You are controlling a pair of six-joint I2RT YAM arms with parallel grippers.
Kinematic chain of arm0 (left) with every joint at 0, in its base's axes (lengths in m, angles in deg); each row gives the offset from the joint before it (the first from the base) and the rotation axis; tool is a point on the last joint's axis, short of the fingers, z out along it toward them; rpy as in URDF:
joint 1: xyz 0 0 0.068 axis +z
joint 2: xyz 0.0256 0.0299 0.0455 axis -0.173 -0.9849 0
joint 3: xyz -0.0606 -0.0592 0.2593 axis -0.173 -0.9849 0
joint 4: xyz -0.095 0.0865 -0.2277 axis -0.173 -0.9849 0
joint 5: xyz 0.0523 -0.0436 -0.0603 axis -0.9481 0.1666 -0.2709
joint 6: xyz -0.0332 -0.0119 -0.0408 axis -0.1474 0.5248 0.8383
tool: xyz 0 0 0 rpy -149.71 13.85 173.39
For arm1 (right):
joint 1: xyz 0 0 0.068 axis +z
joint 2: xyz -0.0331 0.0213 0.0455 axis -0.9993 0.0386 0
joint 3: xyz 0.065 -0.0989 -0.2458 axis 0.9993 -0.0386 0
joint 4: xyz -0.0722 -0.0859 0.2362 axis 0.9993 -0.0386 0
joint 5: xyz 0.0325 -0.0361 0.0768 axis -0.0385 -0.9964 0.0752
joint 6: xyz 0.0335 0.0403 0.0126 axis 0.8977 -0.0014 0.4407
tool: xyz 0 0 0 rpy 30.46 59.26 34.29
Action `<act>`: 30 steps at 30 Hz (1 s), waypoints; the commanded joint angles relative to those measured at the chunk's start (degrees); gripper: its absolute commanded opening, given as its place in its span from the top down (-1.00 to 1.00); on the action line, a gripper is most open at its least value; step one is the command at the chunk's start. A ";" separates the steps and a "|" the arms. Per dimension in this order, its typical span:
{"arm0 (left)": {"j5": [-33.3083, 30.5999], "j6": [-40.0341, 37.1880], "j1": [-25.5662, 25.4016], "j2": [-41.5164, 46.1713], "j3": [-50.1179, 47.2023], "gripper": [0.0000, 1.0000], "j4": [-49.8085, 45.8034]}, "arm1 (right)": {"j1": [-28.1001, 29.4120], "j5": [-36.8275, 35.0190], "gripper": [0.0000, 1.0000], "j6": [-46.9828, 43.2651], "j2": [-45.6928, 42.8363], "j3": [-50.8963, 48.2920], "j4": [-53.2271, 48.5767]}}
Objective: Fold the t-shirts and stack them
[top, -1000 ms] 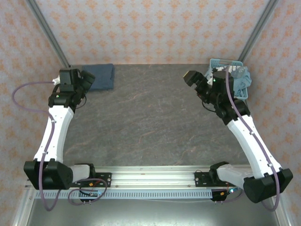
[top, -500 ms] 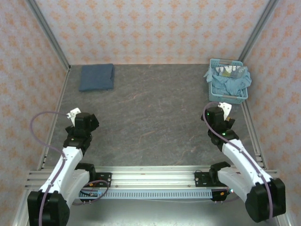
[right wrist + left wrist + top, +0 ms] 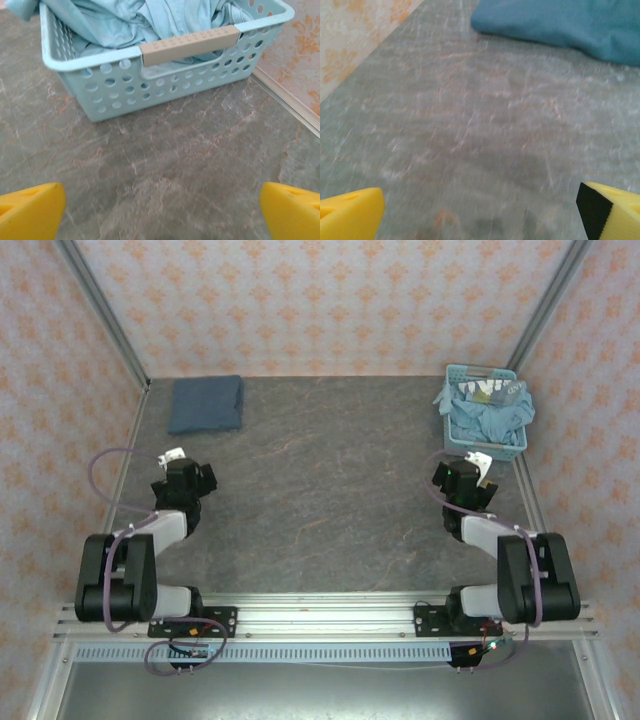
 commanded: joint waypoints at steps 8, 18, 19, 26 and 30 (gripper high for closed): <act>2.63 -0.98 -1.80 1.21 -9.25 -1.00 24.54 | -1.23 8.93 -0.98 -2.94 8.77 -2.54 21.54; -1.25 -8.20 -8.51 -7.86 -4.43 -1.00 25.57 | 0.33 5.76 -0.98 -4.00 9.46 -0.82 19.23; -1.10 -7.75 -8.51 -6.72 -3.43 -1.00 21.59 | 0.67 5.13 -0.98 -4.31 9.49 -0.62 18.85; -1.42 -7.95 -8.68 -7.01 -3.36 -1.00 21.97 | 1.22 4.46 -0.98 -4.55 9.39 -0.81 19.29; -1.77 -8.16 -8.86 -7.12 -3.36 -1.00 22.36 | 1.32 4.36 -0.99 -4.70 9.37 -0.89 19.47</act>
